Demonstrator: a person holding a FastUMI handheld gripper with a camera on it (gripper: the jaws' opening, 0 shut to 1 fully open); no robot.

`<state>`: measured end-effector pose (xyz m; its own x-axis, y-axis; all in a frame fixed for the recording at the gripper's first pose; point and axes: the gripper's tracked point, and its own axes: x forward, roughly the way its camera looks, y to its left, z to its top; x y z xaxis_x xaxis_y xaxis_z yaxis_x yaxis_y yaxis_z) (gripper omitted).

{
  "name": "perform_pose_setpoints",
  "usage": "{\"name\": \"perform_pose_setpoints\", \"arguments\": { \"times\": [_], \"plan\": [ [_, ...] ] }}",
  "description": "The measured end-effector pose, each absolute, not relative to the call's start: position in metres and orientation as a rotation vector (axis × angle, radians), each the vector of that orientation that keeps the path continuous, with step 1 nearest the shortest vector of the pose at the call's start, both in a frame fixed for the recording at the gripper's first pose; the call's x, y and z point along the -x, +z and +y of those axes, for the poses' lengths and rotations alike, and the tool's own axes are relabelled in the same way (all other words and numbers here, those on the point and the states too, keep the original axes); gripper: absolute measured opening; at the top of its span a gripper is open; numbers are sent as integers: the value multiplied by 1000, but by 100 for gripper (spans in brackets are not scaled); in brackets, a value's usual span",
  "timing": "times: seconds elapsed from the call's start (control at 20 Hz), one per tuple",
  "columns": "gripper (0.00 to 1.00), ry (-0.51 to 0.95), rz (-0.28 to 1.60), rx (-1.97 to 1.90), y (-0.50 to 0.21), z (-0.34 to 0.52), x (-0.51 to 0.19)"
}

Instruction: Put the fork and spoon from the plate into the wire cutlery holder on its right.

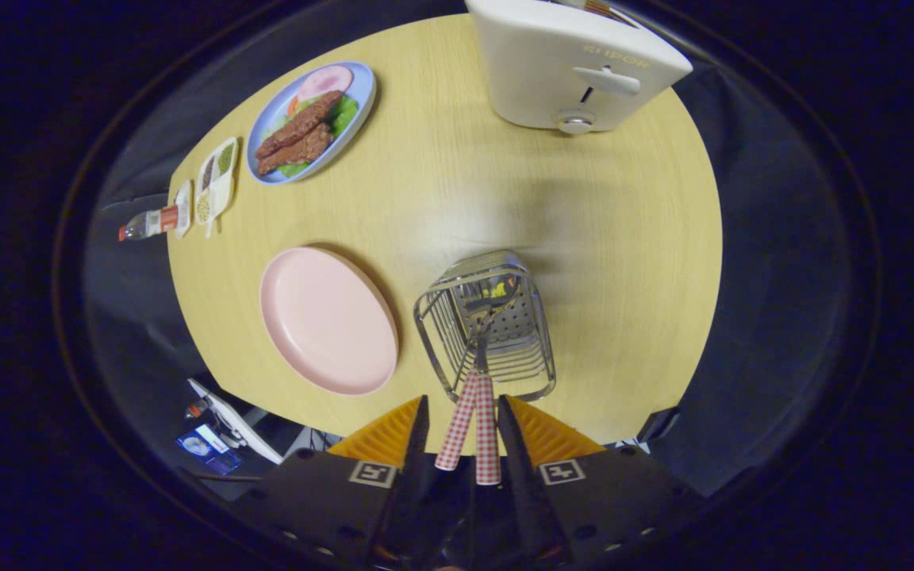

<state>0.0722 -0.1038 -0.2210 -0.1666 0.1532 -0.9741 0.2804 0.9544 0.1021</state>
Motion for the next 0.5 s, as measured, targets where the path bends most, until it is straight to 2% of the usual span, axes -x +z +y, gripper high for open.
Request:
{"name": "perform_pose_setpoints", "arguments": {
  "times": [0.15, 0.25, 0.3, 0.5],
  "plan": [
    [86, -112, 1599, -295, -209, -111, -86],
    [88, -94, 1480, -256, -196, -112, -96],
    [92, -82, 1398, -237, -188, -112, -103],
    [93, -59, 1049, -194, -143, -97, -120]
  ]
}}
